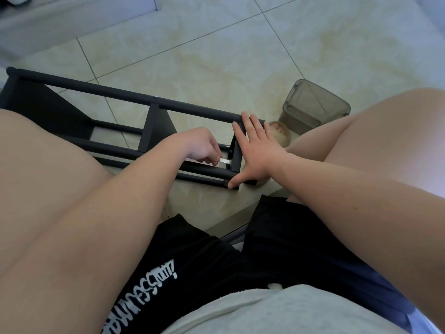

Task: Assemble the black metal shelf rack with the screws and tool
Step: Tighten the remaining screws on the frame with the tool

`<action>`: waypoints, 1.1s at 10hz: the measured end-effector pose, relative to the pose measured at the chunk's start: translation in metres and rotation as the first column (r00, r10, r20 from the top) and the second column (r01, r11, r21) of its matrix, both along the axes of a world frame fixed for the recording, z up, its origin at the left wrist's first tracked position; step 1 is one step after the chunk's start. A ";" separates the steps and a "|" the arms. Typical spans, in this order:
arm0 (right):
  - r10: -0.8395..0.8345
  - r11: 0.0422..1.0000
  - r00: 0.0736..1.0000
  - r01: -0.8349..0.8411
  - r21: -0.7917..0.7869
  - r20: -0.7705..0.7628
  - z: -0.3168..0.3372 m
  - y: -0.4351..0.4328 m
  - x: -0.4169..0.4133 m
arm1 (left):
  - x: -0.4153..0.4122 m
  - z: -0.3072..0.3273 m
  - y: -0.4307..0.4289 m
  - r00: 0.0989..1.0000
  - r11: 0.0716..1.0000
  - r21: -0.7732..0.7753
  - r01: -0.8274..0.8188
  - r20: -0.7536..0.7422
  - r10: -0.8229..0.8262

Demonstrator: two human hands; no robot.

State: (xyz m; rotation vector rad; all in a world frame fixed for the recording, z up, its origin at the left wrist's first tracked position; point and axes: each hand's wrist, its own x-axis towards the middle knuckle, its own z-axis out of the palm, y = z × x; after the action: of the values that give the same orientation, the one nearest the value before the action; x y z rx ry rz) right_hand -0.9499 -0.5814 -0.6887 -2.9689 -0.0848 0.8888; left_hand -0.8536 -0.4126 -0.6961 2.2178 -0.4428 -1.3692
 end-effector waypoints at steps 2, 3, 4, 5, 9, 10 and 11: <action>0.007 1.000 1.000 -0.007 -0.006 0.000 0.002 0.002 0.000 | -0.007 -0.002 -0.007 0.950 0.957 -0.060 -0.284 -0.152 0.272; 0.006 1.000 1.000 -0.006 -0.005 0.003 0.003 0.002 0.000 | -0.013 -0.003 -0.015 0.874 0.902 -0.044 -0.430 -0.271 0.403; 0.002 1.000 1.000 -0.002 -0.005 0.011 0.002 0.002 -0.001 | -0.018 -0.004 -0.021 0.830 0.858 -0.017 -0.513 -0.264 0.491; 0.001 1.000 1.000 -0.001 -0.004 0.009 0.002 0.002 0.000 | -0.019 -0.004 -0.024 0.817 0.838 -0.009 -0.546 -0.227 0.530; 0.002 1.000 1.000 -0.002 0.000 0.010 0.000 0.001 0.000 | -0.017 -0.004 -0.035 0.802 0.821 0.021 -0.571 -0.197 0.563; 0.000 1.000 1.000 0.000 0.001 0.011 -0.001 0.001 0.001 | -0.016 -0.007 -0.034 0.799 0.815 0.004 -0.580 -0.194 0.570; 0.000 1.000 1.000 0.000 -0.003 0.016 -0.003 0.001 0.001 | -0.014 -0.008 -0.034 0.786 0.802 0.000 -0.598 -0.200 0.586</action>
State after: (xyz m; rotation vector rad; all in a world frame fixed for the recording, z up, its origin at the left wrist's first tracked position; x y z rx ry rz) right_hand -0.9489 -0.5803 -0.6918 -2.9788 -0.0844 0.8658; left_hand -0.8678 -0.4468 -0.7041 1.9031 0.2721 -1.1699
